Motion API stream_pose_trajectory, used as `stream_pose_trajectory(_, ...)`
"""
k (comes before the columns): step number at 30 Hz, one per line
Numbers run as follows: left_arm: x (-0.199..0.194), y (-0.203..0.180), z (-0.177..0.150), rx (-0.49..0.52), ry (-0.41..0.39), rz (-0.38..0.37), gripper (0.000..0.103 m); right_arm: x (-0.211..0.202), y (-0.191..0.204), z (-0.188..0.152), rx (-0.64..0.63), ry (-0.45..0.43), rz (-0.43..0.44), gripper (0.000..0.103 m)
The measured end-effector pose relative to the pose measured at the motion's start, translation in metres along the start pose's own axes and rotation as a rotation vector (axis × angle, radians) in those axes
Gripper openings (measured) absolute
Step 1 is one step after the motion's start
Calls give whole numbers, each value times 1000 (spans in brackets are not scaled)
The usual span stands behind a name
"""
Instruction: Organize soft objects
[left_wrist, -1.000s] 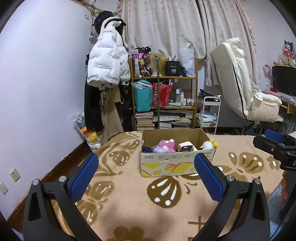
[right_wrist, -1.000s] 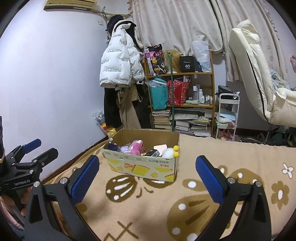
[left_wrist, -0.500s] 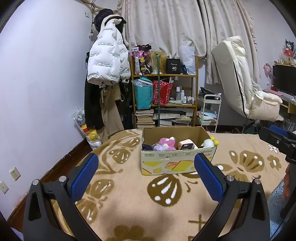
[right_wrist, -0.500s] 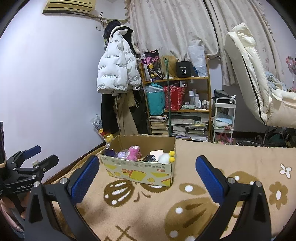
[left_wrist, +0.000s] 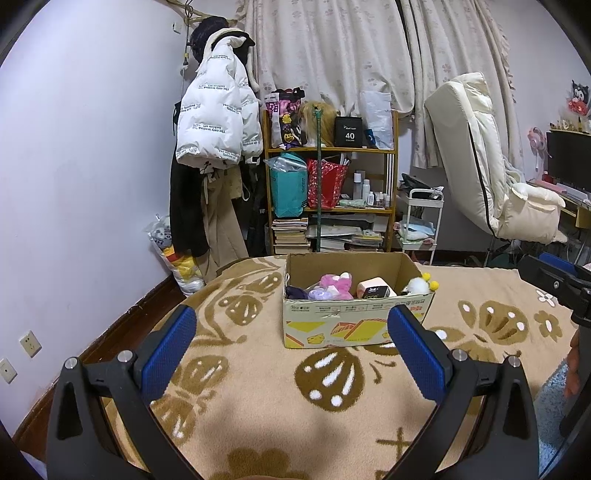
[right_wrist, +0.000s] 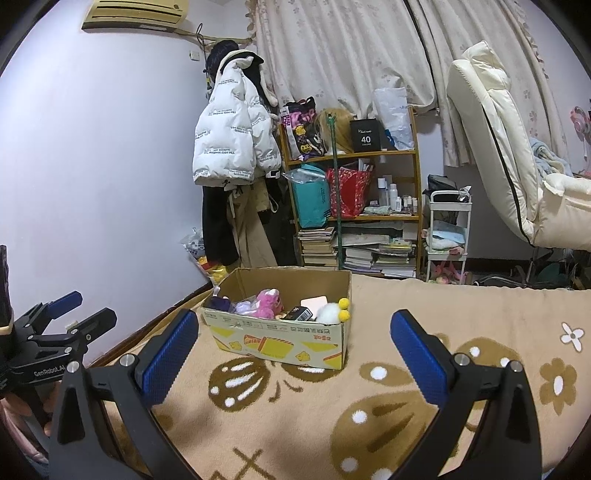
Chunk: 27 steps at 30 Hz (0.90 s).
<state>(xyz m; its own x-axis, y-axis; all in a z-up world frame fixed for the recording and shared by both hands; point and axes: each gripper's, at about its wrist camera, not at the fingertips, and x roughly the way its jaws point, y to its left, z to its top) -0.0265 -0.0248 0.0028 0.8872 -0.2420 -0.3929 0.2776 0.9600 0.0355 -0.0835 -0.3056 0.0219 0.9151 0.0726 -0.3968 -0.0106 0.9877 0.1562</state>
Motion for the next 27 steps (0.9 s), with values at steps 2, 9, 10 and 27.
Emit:
stream_pose_trajectory(2,0,0,-1,1,0,-1,102,0,0,0,1,1,0,103)
stream_pose_trajectory(9,0,0,-1,-5,3,-1,102,0,1,1,1,-2,-2,103)
stream_pose_trajectory(10,0,0,-1,-6,3,2,102,-1,0,1,1,-5,-3,103)
stream_pose_trajectory(27,0,-5,-3,2,8,2,102,2,1,-4,4,0,-2,103)
